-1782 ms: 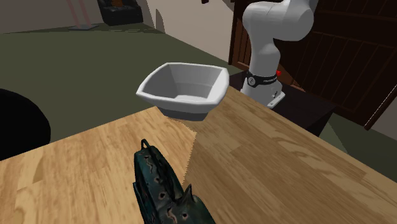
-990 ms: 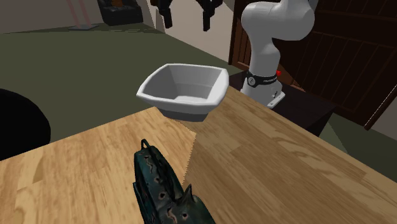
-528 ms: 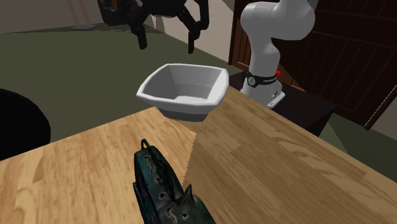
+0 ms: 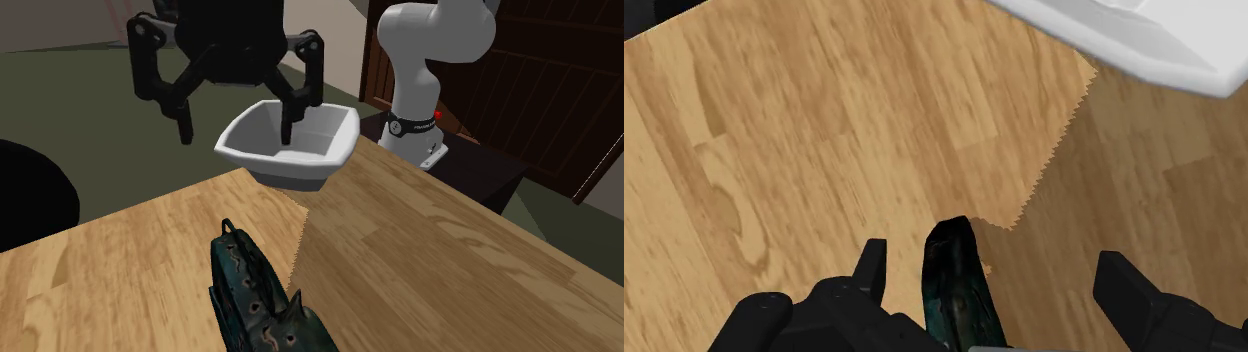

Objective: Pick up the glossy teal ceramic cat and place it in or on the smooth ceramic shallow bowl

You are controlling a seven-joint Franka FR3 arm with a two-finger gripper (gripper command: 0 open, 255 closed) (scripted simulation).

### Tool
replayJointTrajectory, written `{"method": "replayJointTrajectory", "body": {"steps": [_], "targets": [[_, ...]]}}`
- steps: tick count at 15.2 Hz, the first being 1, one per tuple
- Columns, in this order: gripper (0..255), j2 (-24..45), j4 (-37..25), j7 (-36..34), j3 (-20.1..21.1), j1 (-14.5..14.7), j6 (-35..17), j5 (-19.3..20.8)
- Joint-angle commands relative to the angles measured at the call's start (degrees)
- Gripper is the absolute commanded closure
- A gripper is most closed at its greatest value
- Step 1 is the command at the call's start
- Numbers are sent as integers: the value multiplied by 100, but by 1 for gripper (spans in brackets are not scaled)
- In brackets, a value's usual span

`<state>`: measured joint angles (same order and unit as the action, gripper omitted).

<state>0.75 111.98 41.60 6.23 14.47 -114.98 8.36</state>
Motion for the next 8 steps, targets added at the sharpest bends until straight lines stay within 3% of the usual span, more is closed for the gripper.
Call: {"method": "replayJointTrajectory", "body": {"steps": [1, 8], "targets": [[0, 281, -196, 184, 100, 101, -179, 143], [0, 1061, -777, 640, 344, 387, -601, 585]]}}
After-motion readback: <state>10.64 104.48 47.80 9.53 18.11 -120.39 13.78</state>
